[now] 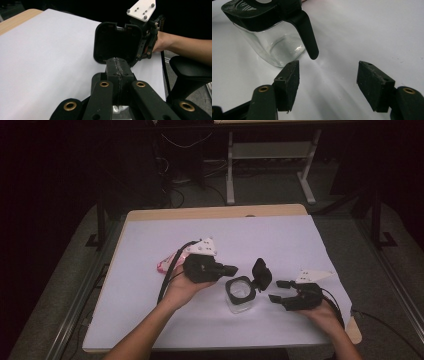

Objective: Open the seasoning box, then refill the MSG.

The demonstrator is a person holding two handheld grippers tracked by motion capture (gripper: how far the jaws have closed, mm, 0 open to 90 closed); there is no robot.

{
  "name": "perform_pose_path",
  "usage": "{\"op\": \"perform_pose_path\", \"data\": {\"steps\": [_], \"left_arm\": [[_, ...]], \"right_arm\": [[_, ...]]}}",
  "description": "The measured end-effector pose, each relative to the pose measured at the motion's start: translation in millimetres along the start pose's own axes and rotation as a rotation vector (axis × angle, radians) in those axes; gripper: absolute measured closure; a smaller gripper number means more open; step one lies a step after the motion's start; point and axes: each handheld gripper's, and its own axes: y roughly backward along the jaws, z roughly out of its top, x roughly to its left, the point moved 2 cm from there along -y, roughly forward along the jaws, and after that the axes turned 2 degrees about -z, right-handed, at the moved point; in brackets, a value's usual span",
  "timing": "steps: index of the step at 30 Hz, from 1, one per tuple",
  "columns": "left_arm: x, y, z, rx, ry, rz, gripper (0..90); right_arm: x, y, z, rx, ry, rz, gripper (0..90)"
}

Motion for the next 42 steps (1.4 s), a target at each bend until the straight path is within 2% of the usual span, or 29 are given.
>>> {"op": "perform_pose_path", "data": {"steps": [14, 22, 26, 29, 35, 42], "left_arm": [[3.0, 49.1, -27.1, -0.049, 0.047, 0.066, 89.6], [5.1, 72.1, -41.5, -0.061, 0.061, 0.101, 88.5], [6.0, 84.2, -52.7, -0.079, 0.061, 0.124, 86.7], [8.2, 92.7, -61.6, -0.085, 0.076, 0.142, 84.4], [14.4, 107.4, -79.0, -0.078, 0.081, 0.186, 71.8], [23.4, 108.6, -105.6, -0.036, 0.082, 0.246, 52.4]], "right_arm": [[-0.3, -0.3, -0.3, -0.002, 0.0, -0.004, 34.3], [-0.6, -0.2, -0.8, -0.003, -0.001, -0.005, 34.3], [-1.2, -1.0, -1.3, 0.0, 0.0, -0.005, 34.3], [-0.8, -1.2, -1.3, 0.002, -0.001, -0.005, 34.3], [-0.7, -0.8, -1.8, 0.0, -0.004, -0.007, 34.3], [-1.4, -0.5, -2.4, 0.002, -0.009, -0.009, 34.3]]}}
